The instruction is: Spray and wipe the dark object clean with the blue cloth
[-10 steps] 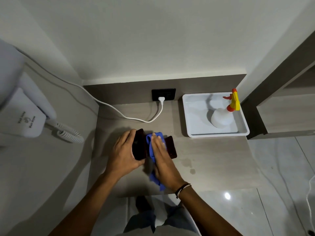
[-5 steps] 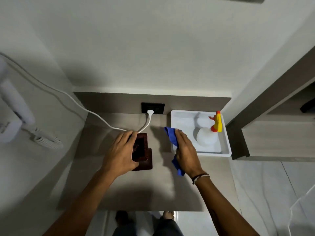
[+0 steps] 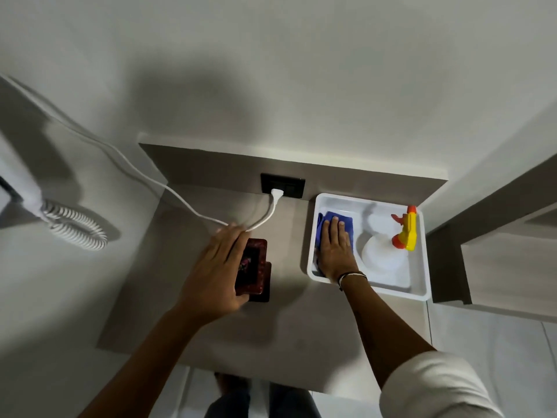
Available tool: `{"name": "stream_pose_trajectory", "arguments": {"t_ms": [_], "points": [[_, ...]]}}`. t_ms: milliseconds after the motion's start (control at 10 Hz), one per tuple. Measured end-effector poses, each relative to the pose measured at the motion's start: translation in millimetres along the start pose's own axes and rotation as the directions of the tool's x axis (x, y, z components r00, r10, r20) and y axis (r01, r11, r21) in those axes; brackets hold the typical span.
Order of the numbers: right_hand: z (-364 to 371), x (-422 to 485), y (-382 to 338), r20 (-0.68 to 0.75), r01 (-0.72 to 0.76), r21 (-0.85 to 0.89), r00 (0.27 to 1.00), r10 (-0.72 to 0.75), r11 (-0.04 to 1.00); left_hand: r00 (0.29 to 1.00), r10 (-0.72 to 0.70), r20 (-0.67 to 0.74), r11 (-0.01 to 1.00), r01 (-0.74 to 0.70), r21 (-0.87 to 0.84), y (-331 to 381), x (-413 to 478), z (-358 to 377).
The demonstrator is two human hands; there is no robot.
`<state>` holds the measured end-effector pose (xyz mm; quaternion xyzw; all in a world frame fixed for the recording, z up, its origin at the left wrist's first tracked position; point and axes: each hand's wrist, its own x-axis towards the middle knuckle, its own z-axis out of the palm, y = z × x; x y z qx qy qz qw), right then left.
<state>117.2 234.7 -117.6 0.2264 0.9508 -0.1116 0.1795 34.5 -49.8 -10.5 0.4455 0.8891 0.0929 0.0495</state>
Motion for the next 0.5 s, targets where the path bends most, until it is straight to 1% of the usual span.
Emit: {"name": "stream_pose_trajectory", "arguments": {"t_ms": [100, 200, 300, 400, 500], "points": [[2.8, 0.3, 1.8, 0.0, 0.016, -0.031, 1.0, -0.016, 0.999, 0.999, 0.018, -0.028, 1.0, -0.019, -0.017, -0.6, -0.2, 2.4], [-2.2, -1.6, 3.1, 0.032, 0.026, 0.005, 0.999, -0.026, 1.0, 0.999, 0.021, -0.031, 0.999, -0.022, -0.031, -0.3, -1.3, 0.6], [-7.7, -11.0, 3.6, 0.07, 0.044, 0.088, 0.996, -0.05, 0.995, 1.0, 0.013, -0.018, 1.0, -0.014, -0.019, 0.5, -1.6, -1.2], [-11.9, -37.1, -6.5, -0.048, 0.1, 0.114, 0.994, -0.095, 0.988, 0.999, 0.012, -0.052, 1.0, -0.013, -0.008, 3.8, -4.5, -3.4], [-26.5, -52.6, -33.7, -0.297, 0.177, 0.158, 0.947, -0.125, 0.971, 0.992, 0.012, -0.126, 0.999, -0.016, -0.033, 0.2, 1.4, -3.1]]}}
